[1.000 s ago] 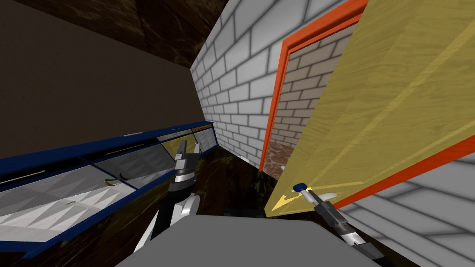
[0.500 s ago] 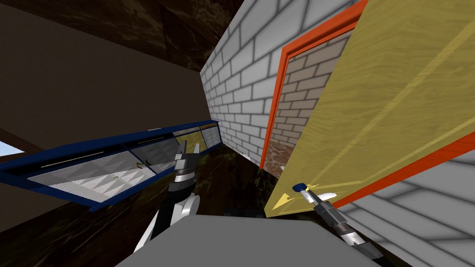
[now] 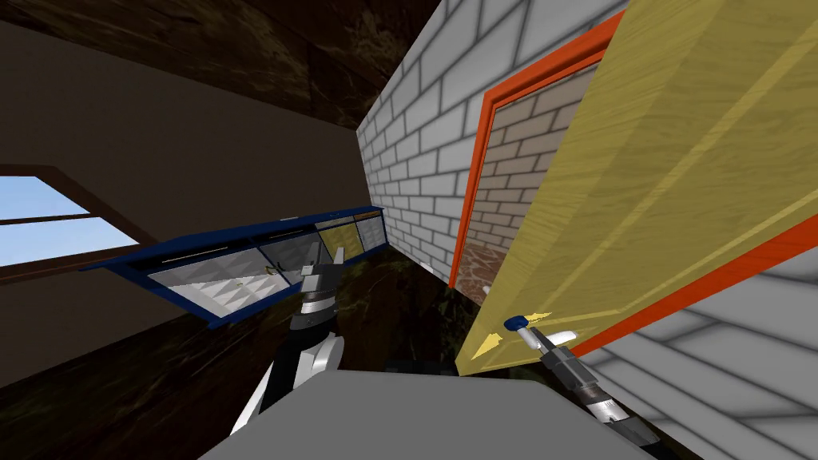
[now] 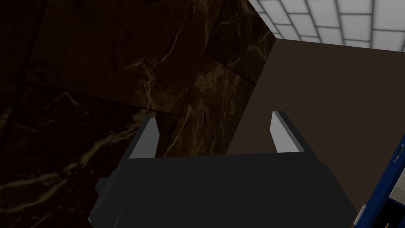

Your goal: Pull the door open

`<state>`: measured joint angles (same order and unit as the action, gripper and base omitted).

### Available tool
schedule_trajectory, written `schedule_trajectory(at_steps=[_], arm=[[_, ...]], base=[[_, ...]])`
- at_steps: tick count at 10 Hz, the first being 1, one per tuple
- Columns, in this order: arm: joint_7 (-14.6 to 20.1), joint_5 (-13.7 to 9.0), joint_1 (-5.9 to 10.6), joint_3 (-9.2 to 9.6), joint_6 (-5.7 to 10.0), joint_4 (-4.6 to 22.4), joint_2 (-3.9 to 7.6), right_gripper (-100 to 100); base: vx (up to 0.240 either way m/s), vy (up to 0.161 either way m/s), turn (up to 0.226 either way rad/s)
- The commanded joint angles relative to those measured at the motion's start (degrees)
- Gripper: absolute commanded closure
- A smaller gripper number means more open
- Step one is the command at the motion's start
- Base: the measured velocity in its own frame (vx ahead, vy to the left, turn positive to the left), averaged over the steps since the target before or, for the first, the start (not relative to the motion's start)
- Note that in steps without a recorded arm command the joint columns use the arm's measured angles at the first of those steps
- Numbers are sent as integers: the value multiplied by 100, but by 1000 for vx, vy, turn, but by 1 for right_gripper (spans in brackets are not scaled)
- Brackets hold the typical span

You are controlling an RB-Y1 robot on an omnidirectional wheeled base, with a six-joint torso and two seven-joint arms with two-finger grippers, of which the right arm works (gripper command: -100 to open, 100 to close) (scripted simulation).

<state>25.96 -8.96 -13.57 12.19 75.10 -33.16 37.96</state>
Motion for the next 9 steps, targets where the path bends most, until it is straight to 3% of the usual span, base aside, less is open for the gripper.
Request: schedule_trajectory(at_steps=[1,9], arm=[[2,-2,19,4,51,41,16,100],[44,-10,107,66,239,274,52,100]], base=[[-180,-80,130],[-192,-70,149]])
